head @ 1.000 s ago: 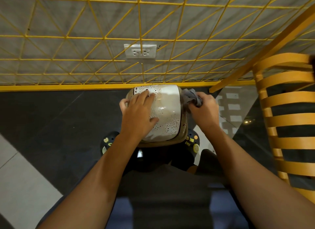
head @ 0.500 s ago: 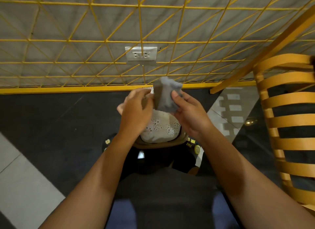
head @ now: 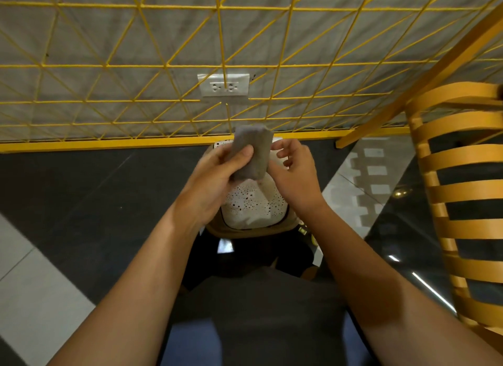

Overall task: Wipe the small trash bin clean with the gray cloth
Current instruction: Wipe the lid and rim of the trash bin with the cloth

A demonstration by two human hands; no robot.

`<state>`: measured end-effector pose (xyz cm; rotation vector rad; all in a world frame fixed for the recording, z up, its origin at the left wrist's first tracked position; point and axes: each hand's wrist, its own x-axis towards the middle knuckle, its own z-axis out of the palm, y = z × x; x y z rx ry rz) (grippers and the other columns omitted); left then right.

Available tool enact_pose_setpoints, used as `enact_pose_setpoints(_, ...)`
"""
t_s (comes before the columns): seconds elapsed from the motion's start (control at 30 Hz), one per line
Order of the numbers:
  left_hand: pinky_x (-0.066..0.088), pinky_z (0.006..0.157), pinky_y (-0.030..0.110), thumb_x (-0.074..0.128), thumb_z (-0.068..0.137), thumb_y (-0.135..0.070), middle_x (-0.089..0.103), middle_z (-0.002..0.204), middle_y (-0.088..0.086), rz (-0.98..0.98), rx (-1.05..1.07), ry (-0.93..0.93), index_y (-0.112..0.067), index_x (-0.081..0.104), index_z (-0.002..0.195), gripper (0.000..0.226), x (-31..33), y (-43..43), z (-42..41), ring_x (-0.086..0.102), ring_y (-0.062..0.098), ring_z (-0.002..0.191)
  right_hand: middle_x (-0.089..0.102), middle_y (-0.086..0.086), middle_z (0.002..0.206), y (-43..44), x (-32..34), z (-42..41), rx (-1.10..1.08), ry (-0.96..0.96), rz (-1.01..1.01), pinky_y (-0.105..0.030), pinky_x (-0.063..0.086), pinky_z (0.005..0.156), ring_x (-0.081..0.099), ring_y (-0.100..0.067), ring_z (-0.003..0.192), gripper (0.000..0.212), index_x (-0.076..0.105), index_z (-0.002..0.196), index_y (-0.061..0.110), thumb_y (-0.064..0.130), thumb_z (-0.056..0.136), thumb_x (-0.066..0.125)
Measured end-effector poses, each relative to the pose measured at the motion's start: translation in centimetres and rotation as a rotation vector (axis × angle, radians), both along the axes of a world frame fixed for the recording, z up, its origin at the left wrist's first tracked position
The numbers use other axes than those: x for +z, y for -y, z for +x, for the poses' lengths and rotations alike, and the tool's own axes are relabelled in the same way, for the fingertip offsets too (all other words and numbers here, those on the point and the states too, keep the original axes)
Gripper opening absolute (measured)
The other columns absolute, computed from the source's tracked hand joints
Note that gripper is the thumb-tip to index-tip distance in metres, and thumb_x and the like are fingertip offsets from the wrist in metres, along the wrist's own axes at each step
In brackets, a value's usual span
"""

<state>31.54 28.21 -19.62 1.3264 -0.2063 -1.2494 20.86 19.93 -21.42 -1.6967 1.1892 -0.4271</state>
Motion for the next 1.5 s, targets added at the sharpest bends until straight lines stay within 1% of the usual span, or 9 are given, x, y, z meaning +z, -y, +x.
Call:
enact_pose_setpoints(0.13,0.052,0.074,0.031,0.067,0.082,-0.023,0.062,0.089,-0.005,0.171,0.159,0.491,-0.031,0.042,0.106,0.035,-1.0,0.2,0.7,0.063,0.010,0.084,0.045,0.003,0.137,1.0,-1.0,-1.4,0.205,-0.346,-0.298,-0.038,0.027,0.101,0.033,-0.023,0.127,0.039,0.049,0.130,0.024,0.034,0.092,0.051)
enact_pose_setpoints(0.33,0.034,0.076,-0.003,0.064,0.084,-0.019,0.035,0.114,-0.001,0.214,0.032,1.017,-0.024,0.056,0.110,0.028,-2.3,1.5,-0.1,0.042,0.007,0.095,0.020,0.006,0.155,1.7,-2.2,-2.3,0.414,-0.586,-0.345,-0.043,0.011,0.112,0.013,-0.028,0.141,0.058,0.023,0.145,0.030,0.038,0.093,0.047)
enact_pose_setpoints(0.57,0.050,0.083,0.035,0.058,0.088,-0.023,0.046,0.117,0.005,0.190,-0.193,1.305,-0.021,0.059,0.115,0.028,-4.2,2.9,0.1,0.052,0.020,0.101,0.024,0.007,0.154,1.8,-2.5,-2.4,0.411,-0.592,-0.388,-0.046,0.012,0.113,0.017,-0.030,0.140,0.059,0.026,0.145,0.031,0.039,0.092,0.050)
enact_pose_setpoints(0.8,0.043,0.083,0.028,0.052,0.091,-0.016,0.046,0.116,0.016,0.233,-0.158,1.352,-0.002,0.058,0.114,0.028,-4.3,4.3,1.7,0.050,0.026,0.104,0.023,0.008,0.154,1.7,-2.6,-2.4,0.405,-0.599,-0.387,-0.046,0.013,0.113,0.019,-0.029,0.139,0.059,0.024,0.145,0.032,0.040,0.092,0.049)
enact_pose_setpoints(1.03,0.037,0.081,0.026,0.057,0.090,-0.022,0.048,0.121,0.010,0.201,-0.261,1.432,-0.011,0.063,0.113,0.026,-4.0,4.6,-0.1,0.044,0.024,0.112,0.022,0.008,0.154,1.7,-2.6,-2.3,0.402,-0.606,-0.389,-0.048,0.014,0.113,0.020,-0.029,0.138,0.059,0.024,0.145,0.032,0.040,0.092,0.049)
enact_pose_setpoints(1.1,0.041,0.083,0.022,0.057,0.089,-0.020,0.050,0.111,0.011,0.206,-0.252,1.382,-0.008,0.064,0.110,0.025,-4.5,5.4,0.7,0.048,0.024,0.105,0.023,0.009,0.154,1.7,-2.5,-2.3,0.401,-0.603,-0.388,-0.048,0.014,0.114,0.021,-0.030,0.138,0.059,0.025,0.145,0.032,0.040,0.092,0.050)
enact_pose_setpoints(1.17,0.033,0.069,-0.001,0.057,0.088,-0.017,0.046,0.100,0.004,0.242,-0.212,1.230,-0.007,0.062,0.105,0.020,-4.6,6.4,1.3,0.047,0.014,0.088,0.023,0.008,0.154,1.7,-2.5,-2.3,0.398,-0.597,-0.381,-0.048,0.013,0.114,0.021,-0.030,0.138,0.059,0.025,0.144,0.032,0.039,0.091,0.050)
enact_pose_setpoints(1.27,0.031,0.056,-0.002,0.057,0.087,-0.013,0.043,0.094,-0.001,0.278,-0.256,1.109,-0.010,0.056,0.097,0.010,-4.4,7.8,0.9,0.042,0.000,0.069,0.024,0.008,0.153,1.6,-2.6,-2.2,0.386,-0.583,-0.381,-0.049,0.011,0.113,0.022,-0.030,0.137,0.059,0.027,0.144,0.032,0.038,0.091,0.052)
enact_pose_setpoints(1.5,0.028,0.077,0.016,0.052,0.091,-0.018,0.048,0.123,0.012,0.361,-0.424,1.248,-0.005,0.061,0.113,0.027,-4.0,8.9,2.1,0.049,0.024,0.110,0.022,0.011,0.154,1.6,-2.7,-2.2,0.386,-0.605,-0.386,-0.049,0.009,0.114,0.023,-0.030,0.136,0.059,0.024,0.144,0.034,0.041,0.092,0.049)
